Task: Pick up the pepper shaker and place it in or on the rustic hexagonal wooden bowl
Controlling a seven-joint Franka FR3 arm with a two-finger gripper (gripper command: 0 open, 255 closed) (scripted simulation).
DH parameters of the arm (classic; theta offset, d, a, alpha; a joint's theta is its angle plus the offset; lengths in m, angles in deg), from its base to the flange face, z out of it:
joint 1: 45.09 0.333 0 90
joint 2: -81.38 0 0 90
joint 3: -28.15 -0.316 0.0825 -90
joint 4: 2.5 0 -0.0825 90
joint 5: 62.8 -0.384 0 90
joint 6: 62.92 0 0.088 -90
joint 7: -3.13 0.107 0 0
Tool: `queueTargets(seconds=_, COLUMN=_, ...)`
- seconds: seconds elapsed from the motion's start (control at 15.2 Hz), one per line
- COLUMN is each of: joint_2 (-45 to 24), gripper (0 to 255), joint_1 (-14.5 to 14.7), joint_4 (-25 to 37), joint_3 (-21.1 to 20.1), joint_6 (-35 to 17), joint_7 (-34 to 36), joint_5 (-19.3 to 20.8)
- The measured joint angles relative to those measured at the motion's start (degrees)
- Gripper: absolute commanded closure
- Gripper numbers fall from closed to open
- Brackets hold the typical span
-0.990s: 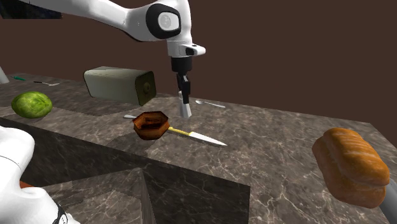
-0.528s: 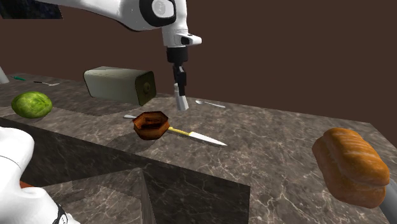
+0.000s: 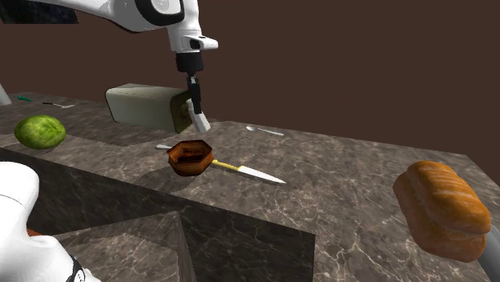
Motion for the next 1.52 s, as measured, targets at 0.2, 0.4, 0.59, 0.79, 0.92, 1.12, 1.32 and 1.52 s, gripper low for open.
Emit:
queueTargets(seconds=0.2, joint_2=2.1, gripper=255, joint_1=1.7, joint_4=-0.7, joint_3=-2.0, joint_6=1.3, joint_7=3.0, joint_5=-1.5)
queueTargets(seconds=0.4, joint_2=3.1, gripper=255, joint_1=2.3, joint_4=-2.7, joint_3=-2.5, joint_6=0.2, joint_7=3.9, joint_5=-2.2)
queueTargets(seconds=0.59, joint_2=2.7, gripper=255, joint_1=2.3, joint_4=-4.5, joint_3=-2.8, joint_6=-1.9, joint_7=4.1, joint_5=-2.2)
queueTargets(seconds=0.79, joint_2=2.6, gripper=255, joint_1=2.4, joint_4=-6.8, joint_3=-3.1, joint_6=-4.3, joint_7=4.4, joint_5=-2.2)
queueTargets(seconds=0.92, joint_2=2.4, gripper=255, joint_1=2.5, joint_4=-8.2, joint_3=-3.2, joint_6=-5.8, joint_7=4.5, joint_5=-2.2)
queueTargets(seconds=1.12, joint_2=1.7, gripper=255, joint_1=2.4, joint_4=-9.8, joint_3=-3.5, joint_6=-8.1, joint_7=4.7, joint_5=-2.0)
queueTargets(seconds=1.32, joint_2=1.1, gripper=255, joint_1=2.4, joint_4=-11.7, joint_3=-3.8, joint_6=-10.5, joint_7=5.1, joint_5=-1.9)
queueTargets(seconds=1.52, joint_2=0.8, gripper=255, joint_1=2.5, joint_4=-12.7, joint_3=-4.0, joint_6=-11.8, joint_7=5.3, joint_5=-1.8)
